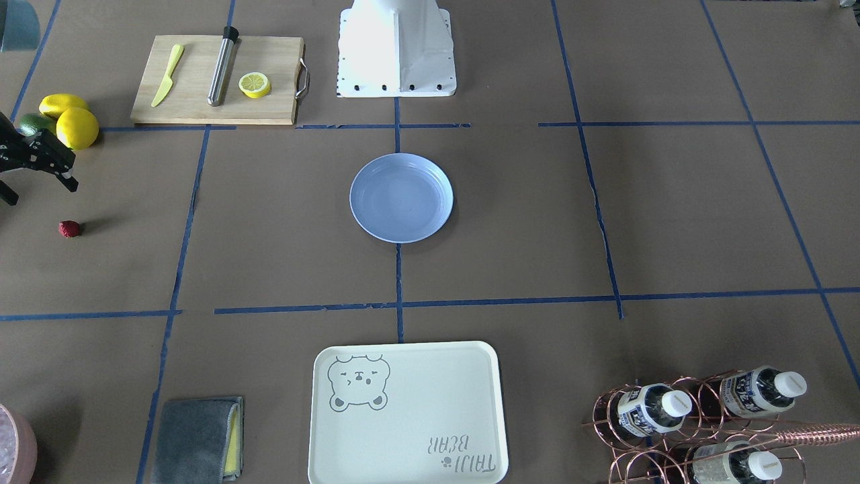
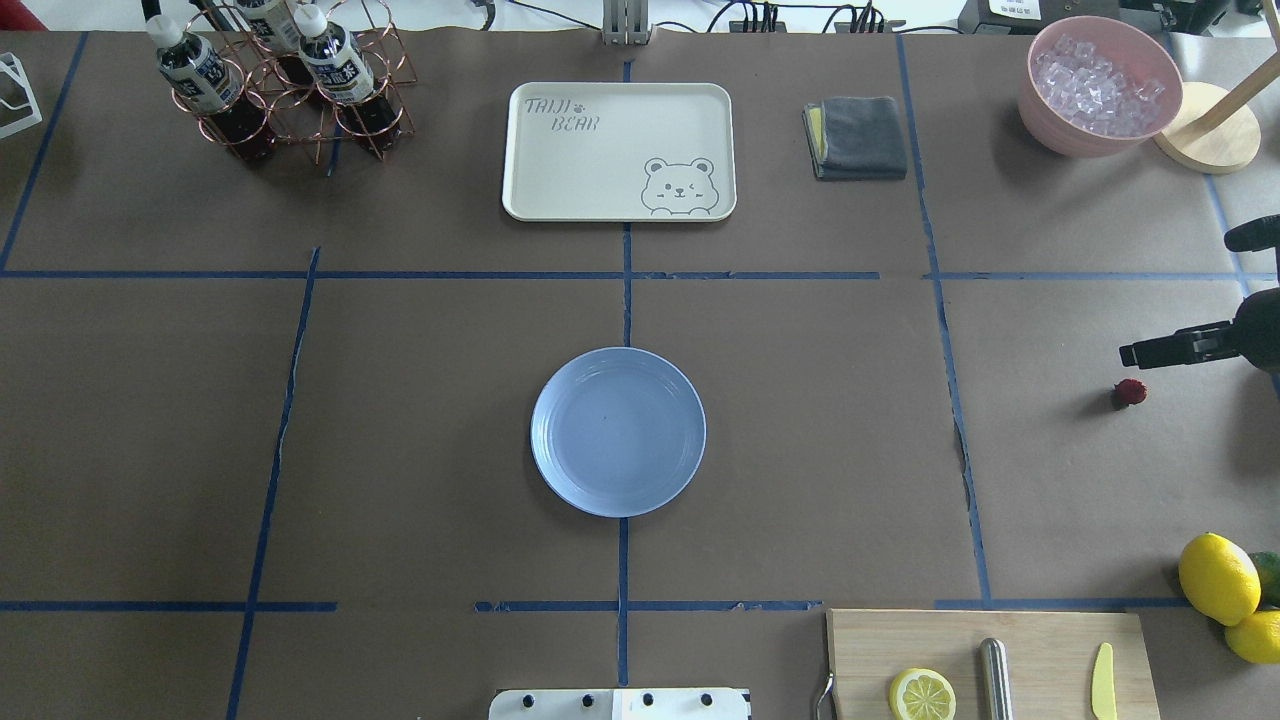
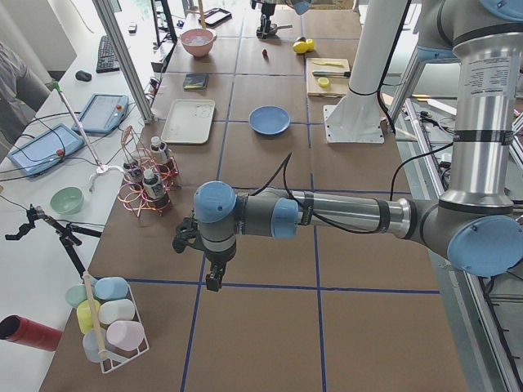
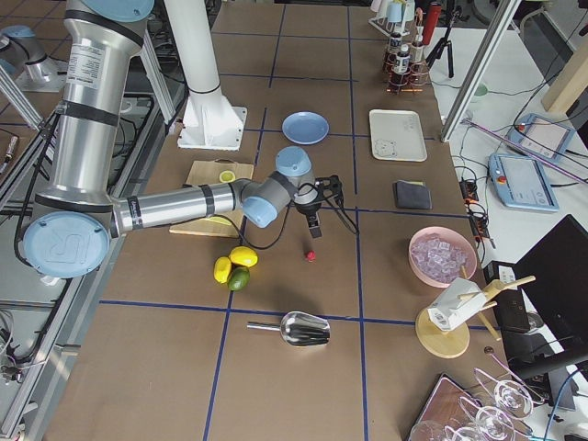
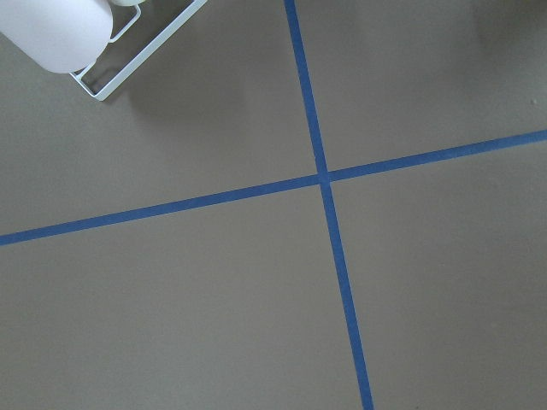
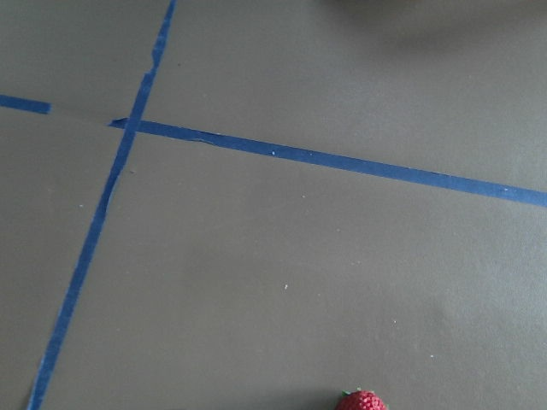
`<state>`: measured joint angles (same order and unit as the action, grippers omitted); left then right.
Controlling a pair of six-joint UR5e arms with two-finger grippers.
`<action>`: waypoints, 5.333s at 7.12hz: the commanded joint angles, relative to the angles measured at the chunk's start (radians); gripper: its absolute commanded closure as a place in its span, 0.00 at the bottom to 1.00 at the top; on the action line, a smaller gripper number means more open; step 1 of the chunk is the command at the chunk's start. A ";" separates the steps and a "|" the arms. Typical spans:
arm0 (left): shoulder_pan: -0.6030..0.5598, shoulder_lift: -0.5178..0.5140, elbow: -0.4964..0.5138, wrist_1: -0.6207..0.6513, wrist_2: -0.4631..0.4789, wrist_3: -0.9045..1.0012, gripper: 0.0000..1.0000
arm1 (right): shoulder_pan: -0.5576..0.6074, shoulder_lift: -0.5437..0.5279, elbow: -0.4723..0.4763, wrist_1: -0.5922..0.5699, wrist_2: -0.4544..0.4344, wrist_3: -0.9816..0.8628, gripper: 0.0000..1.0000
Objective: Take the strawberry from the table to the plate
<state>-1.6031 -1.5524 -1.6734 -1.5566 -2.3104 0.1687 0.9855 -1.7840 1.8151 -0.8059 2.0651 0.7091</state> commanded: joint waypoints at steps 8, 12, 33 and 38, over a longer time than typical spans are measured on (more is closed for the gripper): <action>0.000 0.000 0.001 -0.003 -0.001 0.002 0.00 | -0.128 0.018 -0.160 0.080 -0.126 0.006 0.71; 0.000 0.000 0.000 -0.007 -0.001 0.002 0.00 | -0.127 0.032 -0.042 0.068 -0.117 0.018 1.00; 0.002 0.003 0.003 -0.003 -0.003 0.009 0.00 | -0.535 0.960 -0.186 -0.693 -0.386 0.582 0.00; 0.002 0.017 -0.005 0.006 -0.007 -0.002 0.00 | -0.045 0.487 0.018 -0.685 -0.009 -0.119 0.00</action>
<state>-1.6002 -1.5384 -1.6787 -1.5546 -2.3143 0.1716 0.8143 -1.1544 1.7772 -1.4912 1.9721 0.7793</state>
